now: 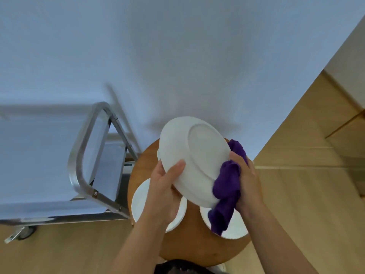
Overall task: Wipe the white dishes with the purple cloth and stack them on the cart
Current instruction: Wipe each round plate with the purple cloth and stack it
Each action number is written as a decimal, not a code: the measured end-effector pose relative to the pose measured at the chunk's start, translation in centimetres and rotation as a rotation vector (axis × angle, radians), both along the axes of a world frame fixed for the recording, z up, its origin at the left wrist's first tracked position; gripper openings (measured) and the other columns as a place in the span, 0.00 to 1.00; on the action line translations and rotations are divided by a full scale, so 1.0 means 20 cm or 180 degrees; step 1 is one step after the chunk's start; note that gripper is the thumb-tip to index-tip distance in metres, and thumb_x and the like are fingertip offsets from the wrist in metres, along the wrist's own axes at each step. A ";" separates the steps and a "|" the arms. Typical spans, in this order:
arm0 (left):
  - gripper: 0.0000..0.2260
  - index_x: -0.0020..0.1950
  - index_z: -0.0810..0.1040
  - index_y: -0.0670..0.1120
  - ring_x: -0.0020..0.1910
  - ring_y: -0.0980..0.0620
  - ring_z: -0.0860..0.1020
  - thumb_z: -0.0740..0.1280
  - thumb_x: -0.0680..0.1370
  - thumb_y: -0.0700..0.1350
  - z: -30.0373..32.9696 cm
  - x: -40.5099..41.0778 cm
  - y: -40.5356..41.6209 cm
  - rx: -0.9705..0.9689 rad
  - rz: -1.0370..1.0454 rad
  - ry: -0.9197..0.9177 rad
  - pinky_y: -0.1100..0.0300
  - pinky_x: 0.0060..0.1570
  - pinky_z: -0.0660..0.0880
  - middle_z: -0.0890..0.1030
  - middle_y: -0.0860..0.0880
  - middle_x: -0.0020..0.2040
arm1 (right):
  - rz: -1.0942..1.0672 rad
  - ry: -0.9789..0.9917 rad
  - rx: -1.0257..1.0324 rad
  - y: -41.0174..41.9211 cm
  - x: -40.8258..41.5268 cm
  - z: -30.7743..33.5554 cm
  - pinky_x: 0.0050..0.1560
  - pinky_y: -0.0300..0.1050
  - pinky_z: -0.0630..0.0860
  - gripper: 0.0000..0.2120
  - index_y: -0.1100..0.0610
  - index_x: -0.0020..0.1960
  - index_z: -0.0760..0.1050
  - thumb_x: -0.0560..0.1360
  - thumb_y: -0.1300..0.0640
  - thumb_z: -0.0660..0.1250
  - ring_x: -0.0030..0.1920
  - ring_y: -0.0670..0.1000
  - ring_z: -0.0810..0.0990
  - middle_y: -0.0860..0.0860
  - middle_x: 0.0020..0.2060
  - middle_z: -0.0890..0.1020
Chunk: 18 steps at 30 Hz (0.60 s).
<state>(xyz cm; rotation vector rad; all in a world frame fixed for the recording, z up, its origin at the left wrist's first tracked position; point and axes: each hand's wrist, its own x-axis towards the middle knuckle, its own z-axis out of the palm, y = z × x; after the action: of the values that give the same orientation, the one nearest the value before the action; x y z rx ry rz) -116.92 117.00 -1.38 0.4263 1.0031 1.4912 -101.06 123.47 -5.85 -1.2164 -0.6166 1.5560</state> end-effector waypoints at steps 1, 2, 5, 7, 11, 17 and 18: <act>0.35 0.68 0.72 0.45 0.55 0.41 0.79 0.77 0.63 0.52 0.01 -0.06 -0.01 -0.0002 -0.0345 -0.0327 0.48 0.46 0.80 0.81 0.43 0.57 | 0.0240 -0.0214 0.0111 0.04 0.05 0.03 0.41 0.47 0.79 0.23 0.47 0.58 0.77 0.64 0.47 0.73 0.44 0.50 0.84 0.48 0.46 0.84; 0.40 0.69 0.71 0.44 0.55 0.39 0.79 0.78 0.62 0.56 0.03 -0.12 0.00 -0.0034 -0.0684 -0.0560 0.46 0.46 0.79 0.80 0.41 0.59 | 0.0464 -0.0448 0.0225 0.08 0.09 0.05 0.45 0.49 0.79 0.22 0.45 0.56 0.78 0.63 0.46 0.74 0.47 0.51 0.84 0.48 0.48 0.84; 0.40 0.67 0.74 0.44 0.51 0.37 0.81 0.81 0.58 0.55 0.06 -0.19 0.02 -0.0221 -0.1351 -0.1034 0.43 0.45 0.80 0.80 0.38 0.58 | 0.0835 -0.0687 0.0463 0.15 0.13 0.14 0.40 0.42 0.79 0.20 0.41 0.52 0.79 0.60 0.45 0.75 0.47 0.49 0.84 0.46 0.48 0.84; 0.38 0.66 0.76 0.45 0.52 0.38 0.81 0.82 0.58 0.52 0.05 -0.19 0.02 -0.0299 -0.1380 -0.1012 0.41 0.48 0.79 0.80 0.39 0.58 | 0.0926 -0.0745 0.0629 0.17 0.11 0.18 0.38 0.37 0.78 0.18 0.38 0.49 0.80 0.59 0.44 0.75 0.46 0.46 0.84 0.43 0.47 0.84; 0.32 0.69 0.71 0.47 0.54 0.41 0.81 0.73 0.66 0.54 0.06 -0.19 0.02 -0.0314 -0.0942 -0.0560 0.47 0.43 0.80 0.81 0.41 0.59 | 0.0927 -0.0931 0.0593 0.13 0.10 0.16 0.49 0.47 0.78 0.20 0.38 0.53 0.78 0.62 0.38 0.72 0.49 0.47 0.83 0.42 0.49 0.84; 0.29 0.68 0.71 0.47 0.54 0.45 0.81 0.65 0.69 0.56 0.06 -0.10 0.02 -0.0314 -0.0637 -0.0181 0.51 0.45 0.81 0.82 0.44 0.58 | 0.0293 -0.0727 0.0596 -0.05 0.00 0.13 0.43 0.38 0.77 0.16 0.43 0.57 0.78 0.70 0.46 0.69 0.47 0.45 0.83 0.43 0.48 0.84; 0.29 0.68 0.71 0.47 0.55 0.45 0.81 0.65 0.69 0.57 0.06 -0.08 0.02 -0.0279 -0.0580 -0.0141 0.51 0.46 0.81 0.82 0.45 0.57 | 0.0217 -0.0761 0.0620 -0.08 -0.03 0.14 0.40 0.33 0.76 0.17 0.44 0.60 0.77 0.71 0.47 0.69 0.47 0.43 0.82 0.42 0.49 0.83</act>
<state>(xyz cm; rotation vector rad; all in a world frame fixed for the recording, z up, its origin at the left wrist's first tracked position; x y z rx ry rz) -118.47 117.48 -0.14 0.4090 0.9648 1.2834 -101.75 121.84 -3.13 -1.2516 -0.9515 1.3798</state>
